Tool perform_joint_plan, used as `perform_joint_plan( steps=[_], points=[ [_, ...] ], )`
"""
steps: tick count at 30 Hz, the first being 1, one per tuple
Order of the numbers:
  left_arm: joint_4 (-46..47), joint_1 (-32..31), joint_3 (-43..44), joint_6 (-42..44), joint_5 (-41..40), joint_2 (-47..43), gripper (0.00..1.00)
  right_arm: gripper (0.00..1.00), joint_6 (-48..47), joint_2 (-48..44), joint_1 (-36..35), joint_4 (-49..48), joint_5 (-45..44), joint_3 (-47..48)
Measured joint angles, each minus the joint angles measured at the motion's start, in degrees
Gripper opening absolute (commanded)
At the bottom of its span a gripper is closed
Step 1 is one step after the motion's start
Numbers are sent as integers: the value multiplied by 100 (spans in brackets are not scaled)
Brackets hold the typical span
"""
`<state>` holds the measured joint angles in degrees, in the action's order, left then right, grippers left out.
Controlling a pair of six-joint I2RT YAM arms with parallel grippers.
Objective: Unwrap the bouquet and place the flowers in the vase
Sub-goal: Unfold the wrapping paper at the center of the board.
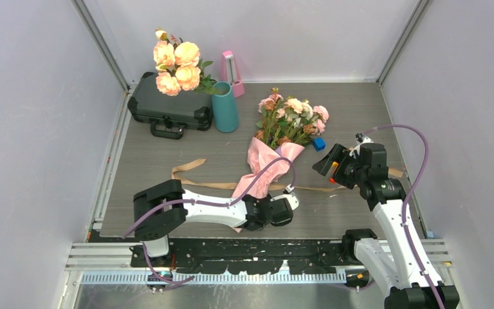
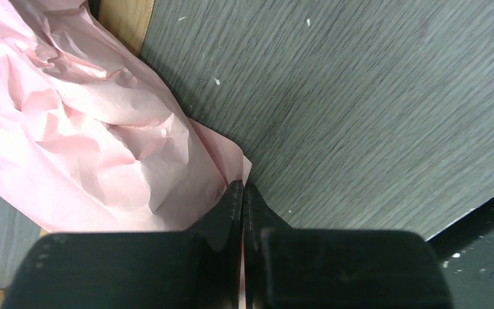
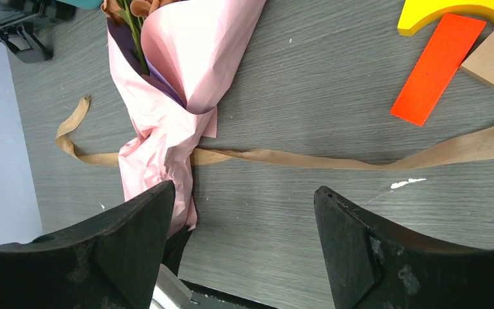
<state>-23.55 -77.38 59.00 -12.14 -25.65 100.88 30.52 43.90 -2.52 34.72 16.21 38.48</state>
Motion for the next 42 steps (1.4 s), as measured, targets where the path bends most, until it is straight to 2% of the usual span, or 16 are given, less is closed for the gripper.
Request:
perform_joint_plan(
  steps=[11,23,34,42],
  points=[
    [562,-2,-129,-789,439,-750,0,84,0,-4,0,24,0,0],
    [1687,2,-931,-1906,922,-1519,0,86,33,-4,0,46,61,-17],
    [2667,188,-1436,-2680,1082,-2356,0,90,186,-7,0,-83,326,-243],
    [2826,317,-1641,-3128,1060,-2529,0,92,264,-179,0,-153,481,-468]
  ],
)
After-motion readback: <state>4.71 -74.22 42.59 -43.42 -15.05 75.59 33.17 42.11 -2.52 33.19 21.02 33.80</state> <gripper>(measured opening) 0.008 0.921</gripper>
